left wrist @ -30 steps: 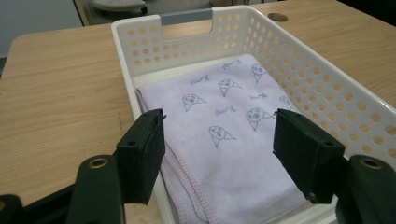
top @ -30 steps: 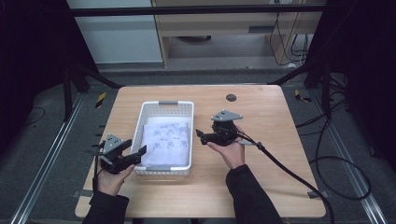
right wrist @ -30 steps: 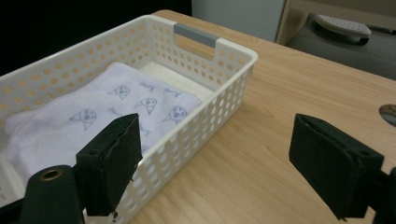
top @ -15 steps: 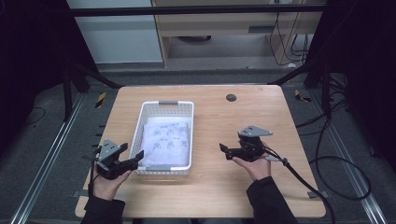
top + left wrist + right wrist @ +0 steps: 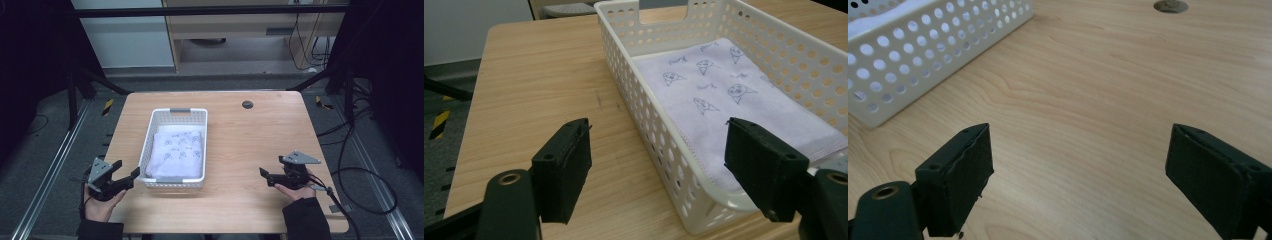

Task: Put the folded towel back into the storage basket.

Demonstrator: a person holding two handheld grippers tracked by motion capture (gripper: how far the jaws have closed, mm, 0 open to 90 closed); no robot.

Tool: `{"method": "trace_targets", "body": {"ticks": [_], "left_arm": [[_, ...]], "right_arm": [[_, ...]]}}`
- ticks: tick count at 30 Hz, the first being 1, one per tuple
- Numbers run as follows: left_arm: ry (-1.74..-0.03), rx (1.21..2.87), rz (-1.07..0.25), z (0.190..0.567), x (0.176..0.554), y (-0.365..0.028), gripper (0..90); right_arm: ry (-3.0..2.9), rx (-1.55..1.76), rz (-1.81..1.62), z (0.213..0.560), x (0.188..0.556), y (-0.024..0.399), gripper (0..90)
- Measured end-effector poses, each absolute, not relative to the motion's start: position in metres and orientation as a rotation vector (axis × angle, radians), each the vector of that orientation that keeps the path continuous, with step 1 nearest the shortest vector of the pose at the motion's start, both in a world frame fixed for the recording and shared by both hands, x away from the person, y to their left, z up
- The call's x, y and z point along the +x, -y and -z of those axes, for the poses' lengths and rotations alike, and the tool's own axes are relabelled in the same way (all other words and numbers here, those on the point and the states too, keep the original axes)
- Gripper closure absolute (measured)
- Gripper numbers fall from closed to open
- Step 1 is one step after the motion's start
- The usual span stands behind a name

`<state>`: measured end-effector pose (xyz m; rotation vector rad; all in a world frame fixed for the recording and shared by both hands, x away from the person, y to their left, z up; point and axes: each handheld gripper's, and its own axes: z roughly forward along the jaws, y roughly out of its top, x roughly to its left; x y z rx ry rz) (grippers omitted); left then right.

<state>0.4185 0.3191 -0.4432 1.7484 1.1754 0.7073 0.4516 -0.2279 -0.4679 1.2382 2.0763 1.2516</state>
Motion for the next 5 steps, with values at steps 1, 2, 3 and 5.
{"method": "trace_targets", "body": {"ticks": [1, 2, 3, 5], "left_arm": [[-1.176, 1.747, -0.71, 0.444, 0.418, -0.321, 25.8], [-1.174, 1.746, -0.706, 0.445, 0.417, -0.322, 25.9], [-1.173, 1.744, -0.705, 0.446, 0.417, -0.323, 26.0], [-1.173, 1.754, -0.707, 0.448, 0.416, -0.325, 26.2]], "right_arm": [[-2.072, 1.244, -1.253, 0.471, 0.449, 0.234, 12.0], [-2.066, 1.254, -1.245, 0.473, 0.447, 0.238, 12.0], [-2.059, 1.263, -1.245, 0.474, 0.445, 0.241, 12.2], [-2.04, 1.292, -1.232, 0.478, 0.442, 0.25, 12.4]]}}
